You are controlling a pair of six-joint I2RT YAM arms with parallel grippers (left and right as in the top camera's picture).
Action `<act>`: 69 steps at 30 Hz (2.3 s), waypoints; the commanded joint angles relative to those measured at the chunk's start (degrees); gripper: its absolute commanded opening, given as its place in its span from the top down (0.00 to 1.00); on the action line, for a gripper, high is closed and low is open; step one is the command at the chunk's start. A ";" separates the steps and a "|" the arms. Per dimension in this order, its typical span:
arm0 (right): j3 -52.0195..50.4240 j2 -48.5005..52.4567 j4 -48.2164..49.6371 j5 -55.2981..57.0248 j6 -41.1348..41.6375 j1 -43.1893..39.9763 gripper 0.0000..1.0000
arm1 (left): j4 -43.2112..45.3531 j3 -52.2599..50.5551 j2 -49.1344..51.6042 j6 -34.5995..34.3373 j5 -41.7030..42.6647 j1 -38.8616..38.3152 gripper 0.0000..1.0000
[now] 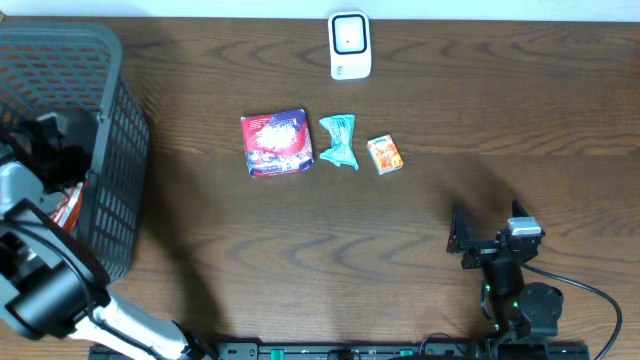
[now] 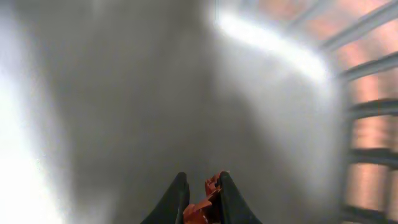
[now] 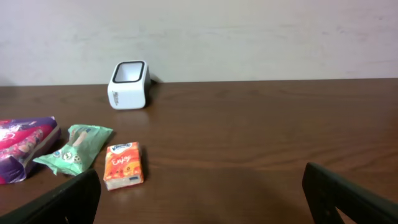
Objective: Scan the item barcode
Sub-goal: 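Reach the left gripper into the basket and grasp the red snack bar, then carry the red snack bar toward the scanner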
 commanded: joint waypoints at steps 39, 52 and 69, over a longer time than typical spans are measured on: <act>-0.04 -0.31 -0.22 -0.37 0.33 0.44 0.01 | 17.62 1.09 -26.34 -33.97 7.67 -47.60 0.93; -0.04 -0.31 -0.22 -0.37 0.33 0.44 0.01 | 14.80 1.09 -9.86 -44.04 -25.62 -66.45 0.93; -0.04 -0.31 -0.22 -0.37 0.33 0.44 0.01 | 18.80 1.09 -3.37 -49.53 -35.87 -69.64 0.59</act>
